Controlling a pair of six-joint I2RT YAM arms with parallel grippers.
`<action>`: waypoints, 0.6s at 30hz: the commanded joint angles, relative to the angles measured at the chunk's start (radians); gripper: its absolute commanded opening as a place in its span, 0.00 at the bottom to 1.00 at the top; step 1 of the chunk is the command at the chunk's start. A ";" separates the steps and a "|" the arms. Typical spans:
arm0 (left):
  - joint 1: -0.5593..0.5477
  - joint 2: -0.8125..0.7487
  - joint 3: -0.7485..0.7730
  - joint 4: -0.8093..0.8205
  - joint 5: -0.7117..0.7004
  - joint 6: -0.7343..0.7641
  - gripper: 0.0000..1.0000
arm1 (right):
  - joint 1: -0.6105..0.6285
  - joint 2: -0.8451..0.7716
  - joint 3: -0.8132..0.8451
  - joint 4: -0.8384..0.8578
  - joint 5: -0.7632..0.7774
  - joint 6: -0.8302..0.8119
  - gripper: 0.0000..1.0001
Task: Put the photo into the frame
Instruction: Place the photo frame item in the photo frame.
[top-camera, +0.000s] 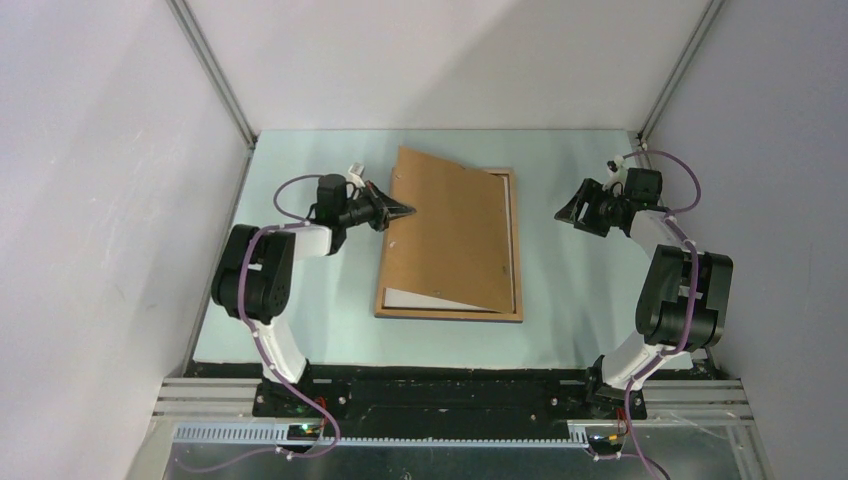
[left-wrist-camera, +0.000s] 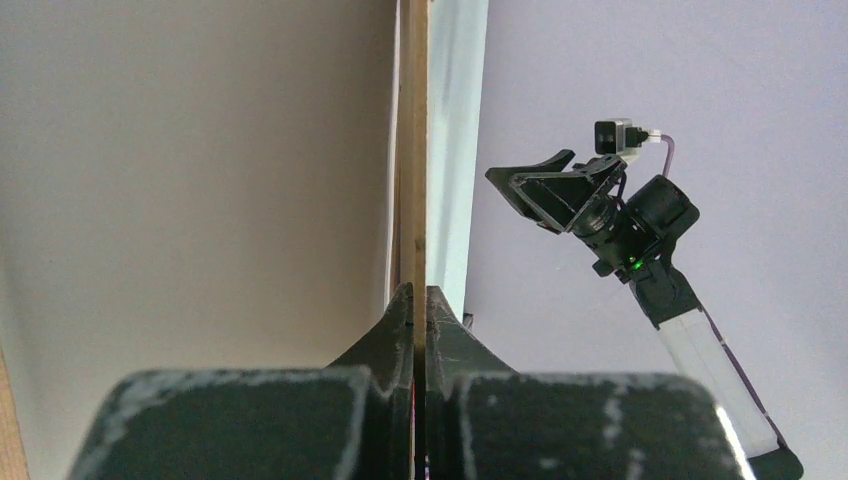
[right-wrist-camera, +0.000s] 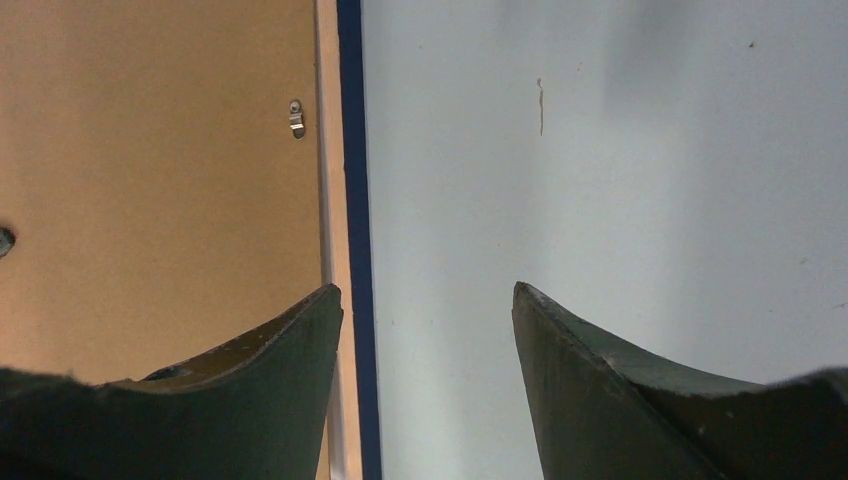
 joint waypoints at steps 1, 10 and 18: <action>-0.011 -0.003 0.056 0.093 0.034 -0.018 0.00 | -0.002 -0.012 -0.002 0.035 -0.024 -0.006 0.68; -0.019 0.007 0.068 0.094 0.034 -0.015 0.00 | -0.003 -0.009 -0.002 0.034 -0.029 -0.004 0.68; -0.022 0.022 0.092 0.096 0.041 -0.009 0.00 | -0.006 -0.004 -0.001 0.035 -0.033 -0.001 0.68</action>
